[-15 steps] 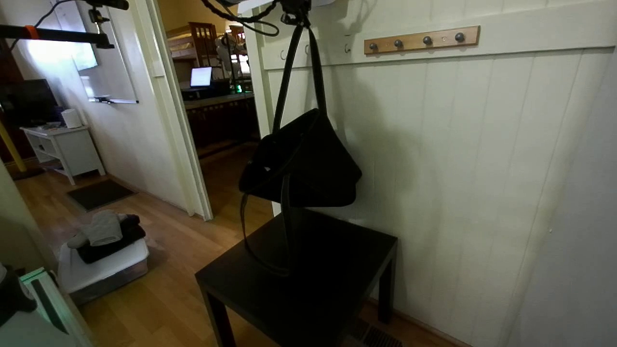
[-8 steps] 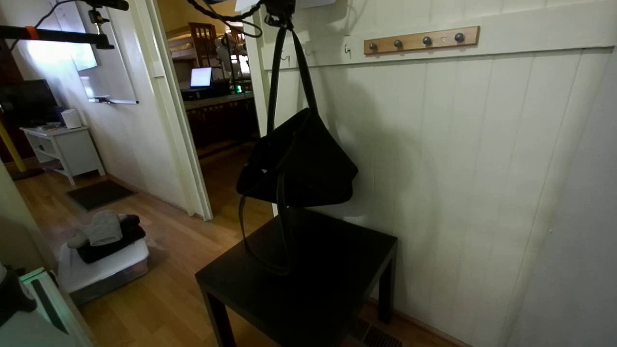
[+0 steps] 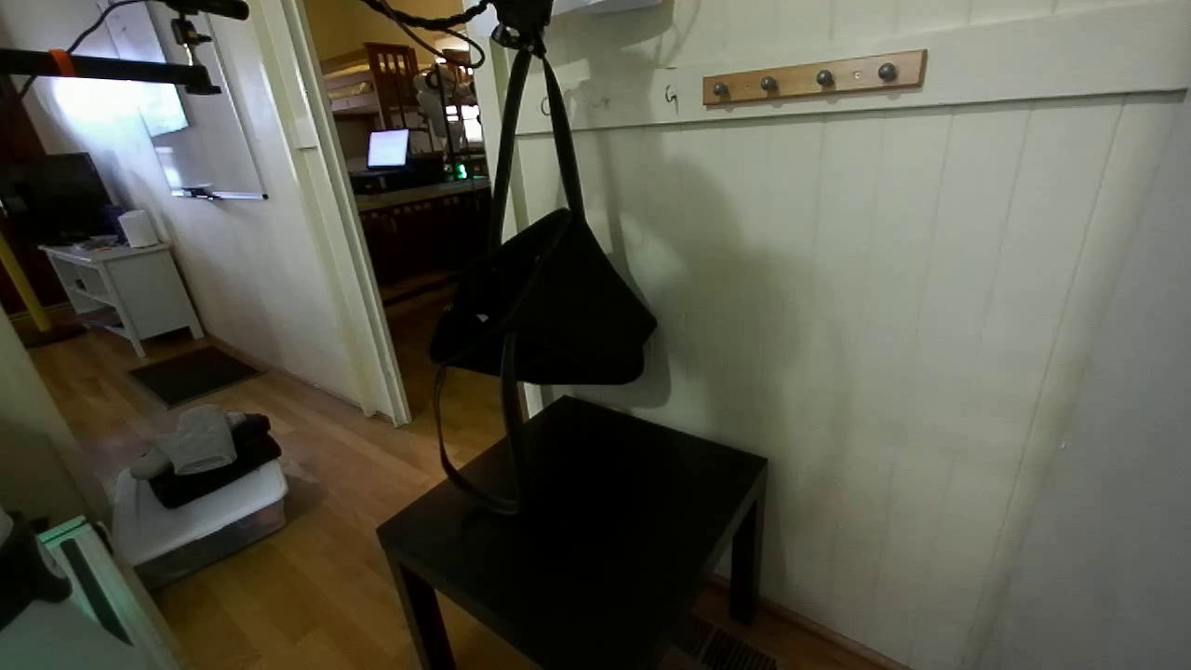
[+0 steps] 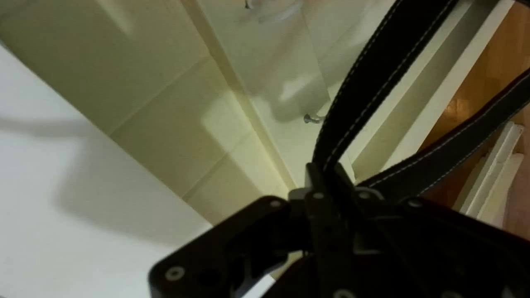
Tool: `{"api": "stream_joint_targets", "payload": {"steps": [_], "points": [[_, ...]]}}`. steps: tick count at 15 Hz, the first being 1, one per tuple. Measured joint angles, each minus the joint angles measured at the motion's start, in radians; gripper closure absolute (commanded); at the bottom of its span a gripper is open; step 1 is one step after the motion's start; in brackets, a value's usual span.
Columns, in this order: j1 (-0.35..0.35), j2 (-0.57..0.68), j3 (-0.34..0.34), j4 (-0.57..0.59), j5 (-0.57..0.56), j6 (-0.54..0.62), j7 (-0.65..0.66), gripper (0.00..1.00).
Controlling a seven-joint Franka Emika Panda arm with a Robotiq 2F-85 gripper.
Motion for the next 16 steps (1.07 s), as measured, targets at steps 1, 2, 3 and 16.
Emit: {"api": "stream_joint_targets", "payload": {"steps": [1,2,3,16], "points": [[-0.01,0.003,0.012,0.001,0.003,0.0,-0.012,0.98],[-0.019,0.007,0.022,0.002,0.005,0.0,-0.022,0.98],[-0.027,0.012,0.033,0.003,0.006,0.0,-0.032,0.98],[-0.051,0.18,0.116,0.165,0.006,-0.001,-0.137,0.98]]}}
